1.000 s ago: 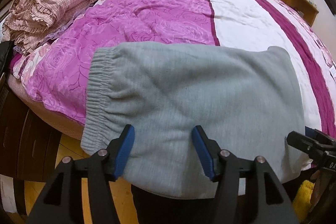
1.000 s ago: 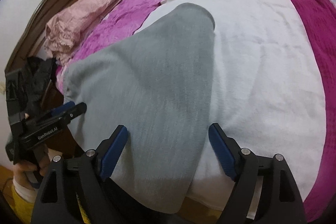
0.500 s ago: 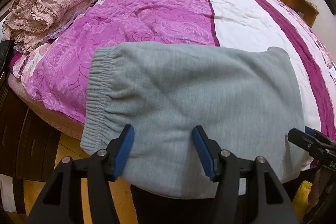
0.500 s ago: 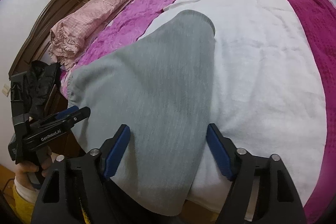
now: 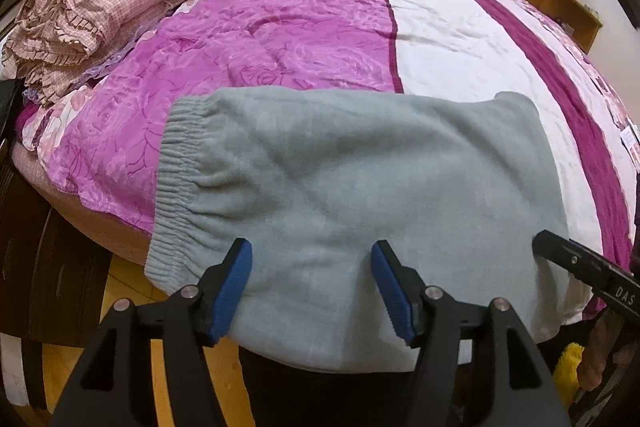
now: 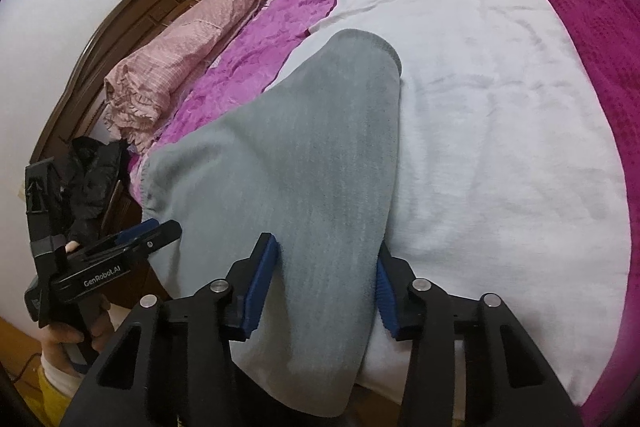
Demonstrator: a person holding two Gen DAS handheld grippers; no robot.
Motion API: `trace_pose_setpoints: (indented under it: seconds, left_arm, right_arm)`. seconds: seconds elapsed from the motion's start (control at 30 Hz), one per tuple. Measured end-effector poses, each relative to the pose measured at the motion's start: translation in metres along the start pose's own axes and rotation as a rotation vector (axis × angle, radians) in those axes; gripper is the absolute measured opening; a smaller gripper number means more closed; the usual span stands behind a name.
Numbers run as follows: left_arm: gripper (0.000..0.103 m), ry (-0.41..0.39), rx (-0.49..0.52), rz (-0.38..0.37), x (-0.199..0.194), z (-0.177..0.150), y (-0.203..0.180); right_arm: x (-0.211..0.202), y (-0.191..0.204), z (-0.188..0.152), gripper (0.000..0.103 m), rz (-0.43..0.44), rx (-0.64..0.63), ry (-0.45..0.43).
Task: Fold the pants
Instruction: 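Move the right gripper to the folded pants edge and close on it, then lift the edge with the right gripper, fold it over, and open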
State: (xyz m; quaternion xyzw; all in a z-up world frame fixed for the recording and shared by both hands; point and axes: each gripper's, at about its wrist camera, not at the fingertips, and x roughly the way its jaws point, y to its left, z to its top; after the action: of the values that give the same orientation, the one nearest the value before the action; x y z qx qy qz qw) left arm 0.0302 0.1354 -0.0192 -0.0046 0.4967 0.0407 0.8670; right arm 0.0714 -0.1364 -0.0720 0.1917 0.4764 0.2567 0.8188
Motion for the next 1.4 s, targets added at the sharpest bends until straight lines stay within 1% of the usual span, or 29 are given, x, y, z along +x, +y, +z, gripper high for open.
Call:
trace_pose_setpoints:
  seconds: [0.27,0.4,0.63,0.7,0.73,0.8,0.93,1.0,1.1,1.17,1.27,1.33,1.4]
  left_arm:
    - [0.066,0.002,-0.001,-0.002,0.000,0.000,-0.001]
    - [0.066,-0.006,0.003,-0.007,-0.001,0.001,-0.003]
    - [0.065,-0.025,0.015,-0.016,-0.010,0.002,-0.008]
    - [0.066,-0.031,0.015,-0.020,-0.013,0.002,-0.009]
    - [0.066,-0.035,0.016,-0.020,-0.015,0.002,-0.009]
    - [0.065,-0.045,0.017,-0.019,-0.020,0.002,-0.010]
    - [0.066,-0.074,0.017,-0.017,-0.028,0.003,-0.007]
    - [0.066,-0.094,0.024,-0.017,-0.029,0.006,-0.006]
    - [0.066,-0.144,0.042,-0.004,-0.029,0.015,-0.003]
    - [0.066,-0.165,0.042,0.001,-0.025,0.023,0.000]
    - [0.065,-0.170,0.031,-0.016,-0.014,0.031,0.004]
    - [0.065,-0.155,0.037,-0.026,0.000,0.036,0.005]
    - [0.066,-0.122,0.063,-0.004,0.018,0.039,0.004]
  right_arm:
    - [0.002,0.001,0.000,0.031,0.009,0.002,0.000]
    - [0.003,0.002,-0.001,0.030,0.014,0.007,0.000]
    - [0.003,0.000,0.000,0.021,0.037,0.053,0.003]
    - [0.002,0.001,0.000,0.018,0.041,0.053,0.003]
    - [0.001,0.002,0.000,0.014,0.048,0.055,0.003]
    - [0.000,0.002,0.002,0.011,0.072,0.062,0.004]
    - [-0.012,0.011,0.007,0.010,0.098,0.045,-0.012]
    - [-0.018,0.018,0.008,0.010,0.100,0.027,-0.022]
    - [-0.024,0.028,0.009,0.010,0.093,-0.005,-0.034]
    - [-0.028,0.034,0.010,0.010,0.092,-0.023,-0.040]
    - [-0.035,0.044,0.013,0.010,0.100,-0.045,-0.049]
    - [-0.038,0.051,0.016,0.009,0.105,-0.061,-0.052]
    - [-0.041,0.058,0.018,0.009,0.106,-0.084,-0.056]
